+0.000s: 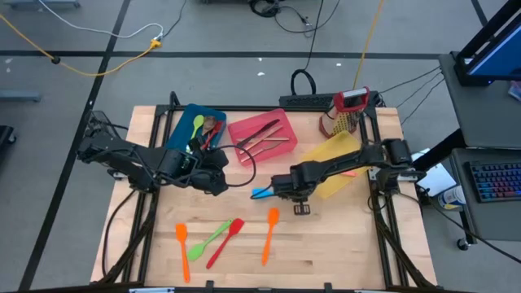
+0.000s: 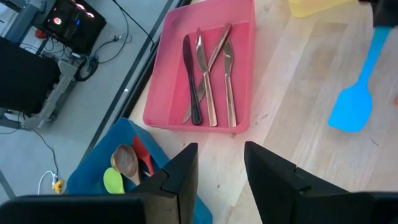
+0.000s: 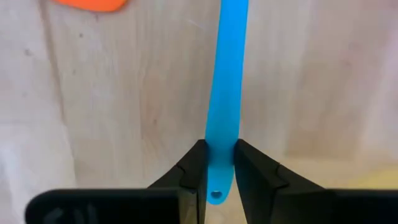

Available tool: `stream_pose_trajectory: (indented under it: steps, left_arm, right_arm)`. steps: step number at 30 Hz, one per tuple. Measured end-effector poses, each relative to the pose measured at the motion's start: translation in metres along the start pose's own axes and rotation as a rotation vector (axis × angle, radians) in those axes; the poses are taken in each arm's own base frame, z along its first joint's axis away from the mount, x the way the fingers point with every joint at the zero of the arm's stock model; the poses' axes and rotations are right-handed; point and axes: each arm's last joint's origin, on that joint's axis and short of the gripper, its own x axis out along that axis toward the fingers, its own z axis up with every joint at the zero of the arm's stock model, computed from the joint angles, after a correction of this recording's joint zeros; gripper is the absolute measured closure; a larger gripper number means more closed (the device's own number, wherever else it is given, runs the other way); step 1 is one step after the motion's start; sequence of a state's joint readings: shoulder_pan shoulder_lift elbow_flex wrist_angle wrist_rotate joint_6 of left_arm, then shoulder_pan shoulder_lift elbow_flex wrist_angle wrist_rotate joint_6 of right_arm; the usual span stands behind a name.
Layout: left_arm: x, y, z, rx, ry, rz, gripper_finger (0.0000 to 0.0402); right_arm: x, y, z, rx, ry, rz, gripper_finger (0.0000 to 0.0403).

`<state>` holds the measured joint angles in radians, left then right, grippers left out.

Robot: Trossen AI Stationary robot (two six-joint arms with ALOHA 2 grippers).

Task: Pick & Place Kitchen Items
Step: Put the blue spatula into the yellow bin

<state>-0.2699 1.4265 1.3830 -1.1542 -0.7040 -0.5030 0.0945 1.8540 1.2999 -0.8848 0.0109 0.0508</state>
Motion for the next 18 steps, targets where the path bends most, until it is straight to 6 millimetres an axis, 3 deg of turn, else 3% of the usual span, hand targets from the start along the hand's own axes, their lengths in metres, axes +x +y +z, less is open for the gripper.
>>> stream_pose_trajectory:
  steps: [6,18]
  left_arm:
    - [0.0,0.0,0.0,0.0,0.0,0.0,0.0266]
    - [0.0,0.0,0.0,-0.001,-0.001,-0.001,0.0266]
  right_arm:
    - [-0.032,-0.002,-0.008,0.034,-0.09,-0.015,0.0347]
    - [-0.093,-0.02,-0.064,0.362,-0.007,-0.183,0.0347]
